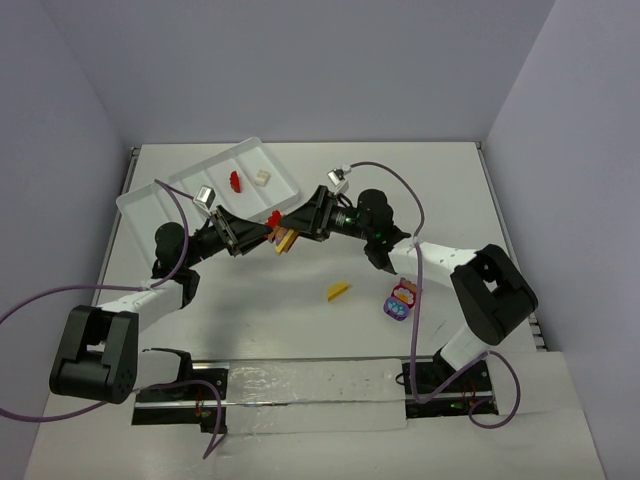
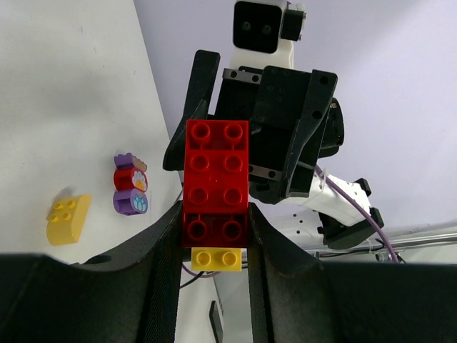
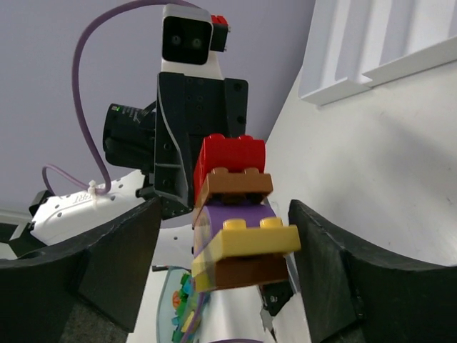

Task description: Sort the legos into containers by color

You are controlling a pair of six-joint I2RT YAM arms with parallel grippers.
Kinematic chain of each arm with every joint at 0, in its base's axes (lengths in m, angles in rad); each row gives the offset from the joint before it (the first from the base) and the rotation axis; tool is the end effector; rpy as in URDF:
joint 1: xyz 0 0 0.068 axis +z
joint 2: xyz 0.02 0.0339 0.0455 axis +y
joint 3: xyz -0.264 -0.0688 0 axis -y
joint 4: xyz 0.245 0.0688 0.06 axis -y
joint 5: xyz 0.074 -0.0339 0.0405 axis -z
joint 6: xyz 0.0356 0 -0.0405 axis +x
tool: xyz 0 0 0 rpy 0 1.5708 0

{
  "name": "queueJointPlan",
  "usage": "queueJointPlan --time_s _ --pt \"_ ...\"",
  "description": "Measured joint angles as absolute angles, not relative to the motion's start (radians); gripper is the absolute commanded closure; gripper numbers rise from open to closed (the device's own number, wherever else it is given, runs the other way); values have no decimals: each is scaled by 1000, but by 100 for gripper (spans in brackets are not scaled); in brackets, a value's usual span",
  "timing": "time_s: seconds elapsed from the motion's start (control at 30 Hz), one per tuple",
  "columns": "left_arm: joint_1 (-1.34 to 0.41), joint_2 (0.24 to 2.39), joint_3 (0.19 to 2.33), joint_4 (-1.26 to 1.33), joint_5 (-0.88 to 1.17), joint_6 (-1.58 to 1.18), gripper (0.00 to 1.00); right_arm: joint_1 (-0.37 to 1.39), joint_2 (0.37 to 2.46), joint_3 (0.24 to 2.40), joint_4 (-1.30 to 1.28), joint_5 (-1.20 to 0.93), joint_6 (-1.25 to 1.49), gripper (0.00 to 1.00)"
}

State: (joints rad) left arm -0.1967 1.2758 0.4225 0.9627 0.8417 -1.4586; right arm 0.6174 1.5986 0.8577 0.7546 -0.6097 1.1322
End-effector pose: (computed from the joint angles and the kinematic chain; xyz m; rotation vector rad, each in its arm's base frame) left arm 0.2367 -0.0742 0.2316 -0.3081 1.8193 -1.8563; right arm 0.2750 0.2203 0.2577 -0.0972 1.8888 1.7654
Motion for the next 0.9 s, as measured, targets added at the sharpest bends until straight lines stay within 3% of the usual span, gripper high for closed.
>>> queueJointPlan --time_s 0.1,0.33,0.9 --pt "-197 1276 422 963 842 -1459 100 622 1617 863 766 -609 1141 47" --pt "-194 1274 420 968 839 -1454 100 619 1631 860 800 -603 1178 99" --pt "-195 1255 427 820 889 -1372 100 610 1594 705 885 -589 1212 100"
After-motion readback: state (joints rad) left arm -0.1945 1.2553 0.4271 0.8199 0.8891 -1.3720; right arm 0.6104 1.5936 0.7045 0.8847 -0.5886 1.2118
